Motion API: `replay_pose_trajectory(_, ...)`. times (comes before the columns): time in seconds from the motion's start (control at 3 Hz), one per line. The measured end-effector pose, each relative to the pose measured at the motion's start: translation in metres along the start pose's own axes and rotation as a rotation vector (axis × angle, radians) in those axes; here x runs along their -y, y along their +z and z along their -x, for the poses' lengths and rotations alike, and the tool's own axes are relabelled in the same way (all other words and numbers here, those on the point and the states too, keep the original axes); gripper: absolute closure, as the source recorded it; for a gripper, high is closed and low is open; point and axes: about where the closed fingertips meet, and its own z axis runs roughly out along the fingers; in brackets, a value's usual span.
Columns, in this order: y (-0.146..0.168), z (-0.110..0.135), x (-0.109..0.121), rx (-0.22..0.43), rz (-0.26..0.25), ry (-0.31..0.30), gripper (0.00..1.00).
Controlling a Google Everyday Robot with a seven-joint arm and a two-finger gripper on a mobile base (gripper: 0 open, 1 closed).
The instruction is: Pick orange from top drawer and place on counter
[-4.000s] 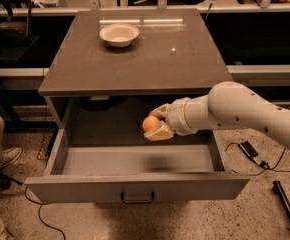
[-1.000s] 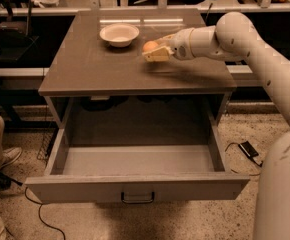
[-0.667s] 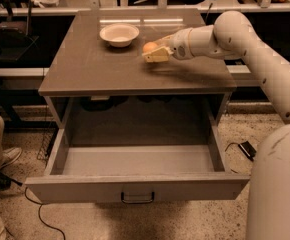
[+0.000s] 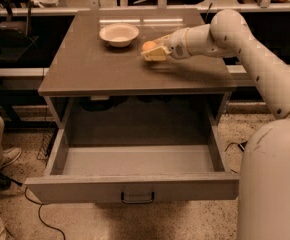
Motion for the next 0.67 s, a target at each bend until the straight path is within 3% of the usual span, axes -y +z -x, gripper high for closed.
replay_pose_trajectory(0.33, 0.0069, -0.0021, -0.0003, 0.001, 0.016, 0.009, 0.05)
replay_pose_trajectory(0.67, 0.0128, -0.0044, 0.0002, 0.004, 0.029, 0.017, 0.0)
